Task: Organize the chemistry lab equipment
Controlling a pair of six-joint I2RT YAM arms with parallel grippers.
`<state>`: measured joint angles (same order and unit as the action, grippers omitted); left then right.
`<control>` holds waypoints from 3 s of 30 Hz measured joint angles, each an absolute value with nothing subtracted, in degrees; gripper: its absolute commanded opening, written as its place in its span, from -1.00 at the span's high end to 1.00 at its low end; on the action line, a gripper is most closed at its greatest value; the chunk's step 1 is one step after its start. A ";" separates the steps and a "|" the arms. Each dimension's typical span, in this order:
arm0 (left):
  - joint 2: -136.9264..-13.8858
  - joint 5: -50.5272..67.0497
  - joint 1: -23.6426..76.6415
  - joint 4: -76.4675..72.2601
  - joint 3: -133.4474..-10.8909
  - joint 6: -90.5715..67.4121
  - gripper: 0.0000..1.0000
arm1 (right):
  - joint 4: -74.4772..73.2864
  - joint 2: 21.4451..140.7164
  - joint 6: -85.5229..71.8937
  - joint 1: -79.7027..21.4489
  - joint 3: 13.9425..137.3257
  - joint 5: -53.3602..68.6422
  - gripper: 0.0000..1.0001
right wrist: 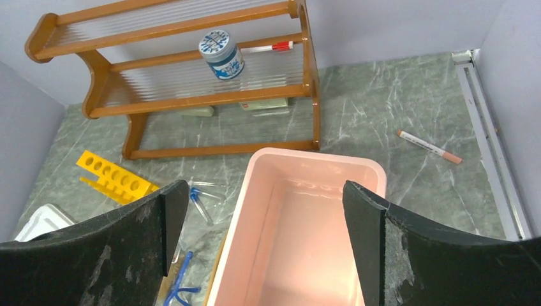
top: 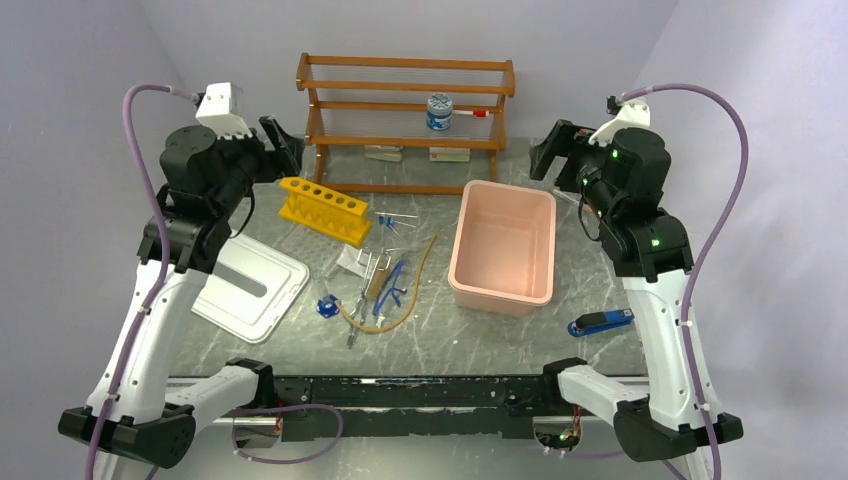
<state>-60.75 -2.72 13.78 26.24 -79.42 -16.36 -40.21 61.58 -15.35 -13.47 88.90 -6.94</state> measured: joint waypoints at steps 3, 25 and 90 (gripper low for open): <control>-60.64 -0.69 13.80 24.25 -78.61 -16.73 -0.69 | -40.45 61.54 -15.66 -13.52 88.90 -6.70 -0.98; -59.99 14.22 21.50 16.73 -64.40 -23.99 -0.62 | -42.11 62.78 -23.18 -32.49 70.89 21.93 -0.43; -65.93 2.72 26.09 53.67 -56.60 -29.17 -0.24 | -11.77 77.84 -24.97 -47.64 55.83 11.94 -0.38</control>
